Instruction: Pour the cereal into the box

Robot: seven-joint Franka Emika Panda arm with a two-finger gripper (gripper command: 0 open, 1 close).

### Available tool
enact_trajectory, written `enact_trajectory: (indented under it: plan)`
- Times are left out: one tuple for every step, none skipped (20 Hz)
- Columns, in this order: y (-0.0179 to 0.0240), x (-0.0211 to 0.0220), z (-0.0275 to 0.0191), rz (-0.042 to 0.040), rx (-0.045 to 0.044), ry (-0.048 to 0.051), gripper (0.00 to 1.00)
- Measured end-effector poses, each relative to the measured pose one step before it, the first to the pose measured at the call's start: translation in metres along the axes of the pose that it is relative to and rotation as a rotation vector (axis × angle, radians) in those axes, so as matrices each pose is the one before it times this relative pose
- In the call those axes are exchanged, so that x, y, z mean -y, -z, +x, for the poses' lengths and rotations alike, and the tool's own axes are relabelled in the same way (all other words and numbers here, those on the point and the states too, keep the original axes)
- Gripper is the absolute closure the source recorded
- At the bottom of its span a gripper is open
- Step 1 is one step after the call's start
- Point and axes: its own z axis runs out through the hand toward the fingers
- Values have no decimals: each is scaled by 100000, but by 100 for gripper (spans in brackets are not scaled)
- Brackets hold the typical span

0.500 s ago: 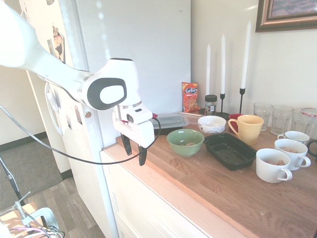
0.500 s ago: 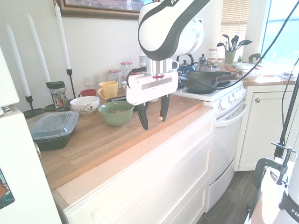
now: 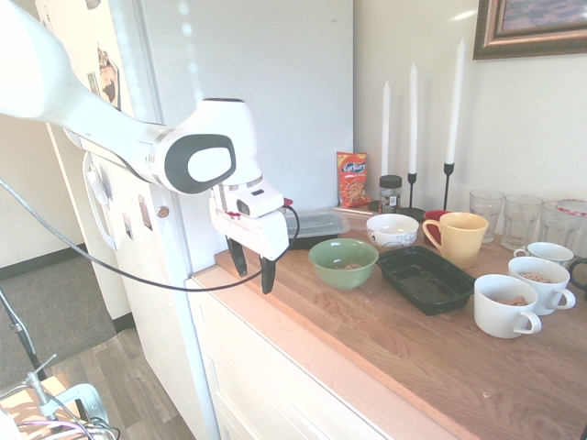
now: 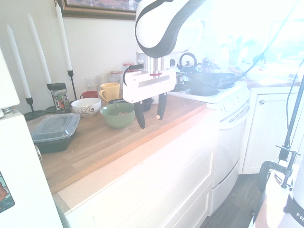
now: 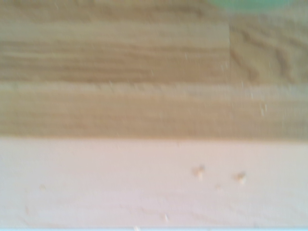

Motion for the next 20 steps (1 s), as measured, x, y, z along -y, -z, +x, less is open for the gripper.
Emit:
enact_trajectory:
  plan:
    - [544, 798, 226, 749, -1121, 224, 0]
    - [523, 858, 283, 629, -1254, 246, 0]
    - [454, 851, 339, 430, -1400, 366, 0]
    - [342, 813, 364, 265, -1290, 142, 0]
    - [260, 804, 409, 177, -1287, 161, 0]
    - [183, 831, 484, 18, -1419, 237, 0]
    - [120, 841, 541, 131, -1204, 7, 0]
    - [51, 895, 634, 127, -1025, -75, 0]
    - [-56, 841, 624, 68, -678, -134, 0]
    - [-82, 842, 719, 187, -585, -244, 0]
    - [-252, 832, 744, -184, -758, -200, 0]
    - [-324, 882, 753, -157, -785, -438, 0]
    - [-501, 881, 681, -140, -276, -242, 0]
    - [-561, 881, 608, -112, -117, -150, 0]
    - [-634, 924, 450, -217, 182, -235, 0]
    - [-617, 899, 337, -166, 278, -225, 0]
    - [-628, 800, 283, -524, 522, -298, 0]
    - [-688, 718, 254, -502, 436, -407, 0]
    - [-737, 579, 379, -320, 152, -290, 0]
    - [-807, 446, 398, -446, 165, -209, 0]
